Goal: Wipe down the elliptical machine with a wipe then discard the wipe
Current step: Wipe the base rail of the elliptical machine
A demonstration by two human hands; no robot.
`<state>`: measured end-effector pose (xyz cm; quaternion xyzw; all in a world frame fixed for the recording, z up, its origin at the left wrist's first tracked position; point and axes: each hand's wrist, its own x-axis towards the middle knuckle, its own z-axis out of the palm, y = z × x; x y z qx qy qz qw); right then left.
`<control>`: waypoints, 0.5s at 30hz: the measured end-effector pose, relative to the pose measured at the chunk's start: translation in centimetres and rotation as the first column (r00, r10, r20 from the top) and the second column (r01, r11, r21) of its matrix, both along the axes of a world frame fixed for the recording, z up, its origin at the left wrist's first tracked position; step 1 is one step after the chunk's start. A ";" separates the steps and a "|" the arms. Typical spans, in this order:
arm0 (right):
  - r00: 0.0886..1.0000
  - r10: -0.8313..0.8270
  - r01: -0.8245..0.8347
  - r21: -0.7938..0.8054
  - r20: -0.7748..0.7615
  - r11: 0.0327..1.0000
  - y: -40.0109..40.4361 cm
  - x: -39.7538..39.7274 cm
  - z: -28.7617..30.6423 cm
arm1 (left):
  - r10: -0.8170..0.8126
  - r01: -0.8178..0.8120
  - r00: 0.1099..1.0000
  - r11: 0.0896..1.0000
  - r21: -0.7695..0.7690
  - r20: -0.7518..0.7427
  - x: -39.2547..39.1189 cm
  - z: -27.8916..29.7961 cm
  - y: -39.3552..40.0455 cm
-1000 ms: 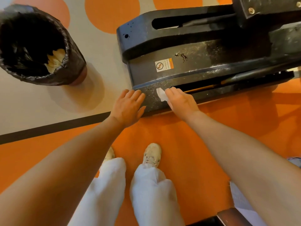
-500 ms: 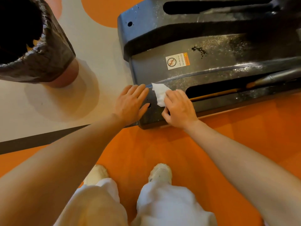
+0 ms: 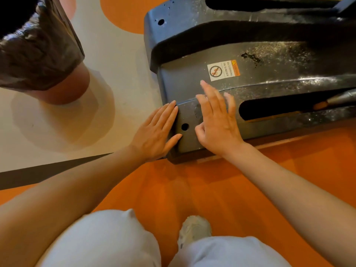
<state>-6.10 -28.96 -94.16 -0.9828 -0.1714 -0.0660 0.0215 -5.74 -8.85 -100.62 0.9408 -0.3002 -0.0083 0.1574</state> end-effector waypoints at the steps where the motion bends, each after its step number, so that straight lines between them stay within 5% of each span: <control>1: 0.998 0.010 -0.011 -0.023 -0.056 1.000 0.2 -0.1 -0.2 | 0.004 -0.004 1.000 1.000 -0.009 0.007 -0.1 -0.2 0.0; 7: 0.986 -0.049 0.017 -0.195 -0.161 0.981 2.1 -0.7 -2.0 | -0.035 0.034 0.999 0.999 0.014 0.032 -0.1 -1.0 0.7; 12: 0.958 0.130 -0.201 -0.276 -0.254 0.940 2.8 1.8 -2.2 | -0.076 0.076 0.997 0.997 0.003 0.020 -0.3 -1.8 1.5; 15: 0.976 0.117 -0.168 -0.292 -0.184 0.941 2.6 3.0 -1.8 | -0.078 0.078 0.997 0.997 0.015 0.016 -0.6 -2.0 1.8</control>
